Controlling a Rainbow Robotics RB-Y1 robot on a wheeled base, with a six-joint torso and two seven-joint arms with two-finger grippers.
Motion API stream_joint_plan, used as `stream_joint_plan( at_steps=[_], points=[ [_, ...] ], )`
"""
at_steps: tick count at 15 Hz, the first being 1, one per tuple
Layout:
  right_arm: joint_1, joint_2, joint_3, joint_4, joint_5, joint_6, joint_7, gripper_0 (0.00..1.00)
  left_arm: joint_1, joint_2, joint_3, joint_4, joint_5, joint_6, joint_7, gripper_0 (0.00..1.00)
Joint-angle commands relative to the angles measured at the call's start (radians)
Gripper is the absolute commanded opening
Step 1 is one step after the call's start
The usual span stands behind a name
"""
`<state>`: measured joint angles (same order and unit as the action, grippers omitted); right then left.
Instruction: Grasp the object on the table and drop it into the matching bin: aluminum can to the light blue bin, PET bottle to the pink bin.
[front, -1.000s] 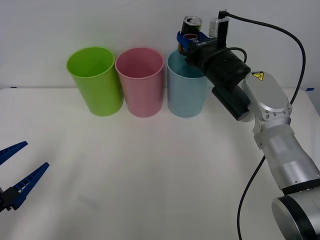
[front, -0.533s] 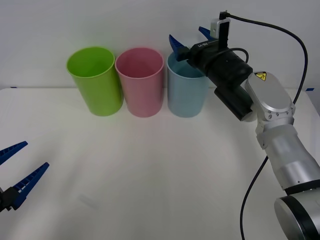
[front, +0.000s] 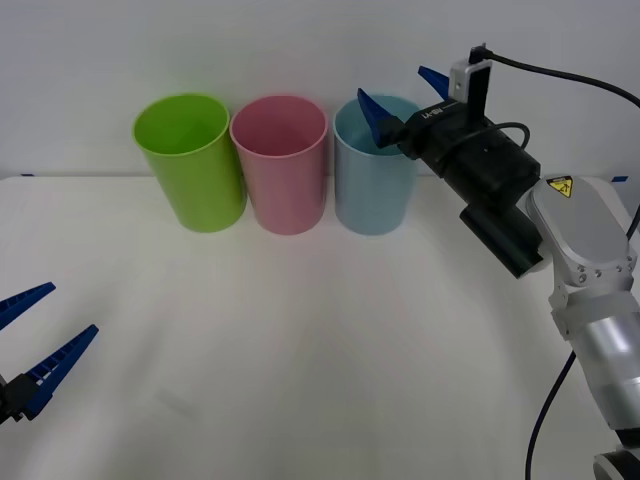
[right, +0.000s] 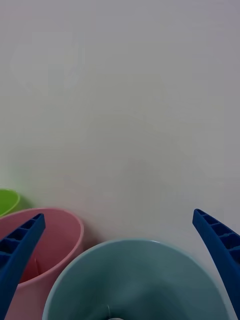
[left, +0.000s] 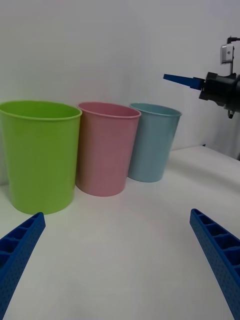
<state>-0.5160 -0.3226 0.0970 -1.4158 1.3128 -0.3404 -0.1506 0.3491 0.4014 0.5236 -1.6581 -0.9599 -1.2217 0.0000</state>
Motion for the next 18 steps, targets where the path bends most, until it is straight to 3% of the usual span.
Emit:
stream_joint_plan(
  at_steps=[1,10,16,18],
  points=[
    [0.082,-0.044,0.012,-0.089,-0.017,0.000,-0.007,1.00,0.000,0.000,0.000,0.000,0.000,0.000,0.000,1.00],
    [0.496,-0.217,-0.011,-0.436,-0.090,-0.012,0.028,1.00,0.000,0.000,0.000,0.000,0.000,0.000,0.000,1.00],
    [0.679,-0.185,-0.177,-0.480,-0.095,-0.281,0.091,1.00,0.000,0.000,0.000,0.000,0.000,0.000,0.000,1.00],
    [0.732,-0.153,-0.238,-0.480,-0.095,-0.362,0.184,1.00,0.000,0.000,0.000,0.000,0.000,0.000,0.000,1.00]
  ],
)
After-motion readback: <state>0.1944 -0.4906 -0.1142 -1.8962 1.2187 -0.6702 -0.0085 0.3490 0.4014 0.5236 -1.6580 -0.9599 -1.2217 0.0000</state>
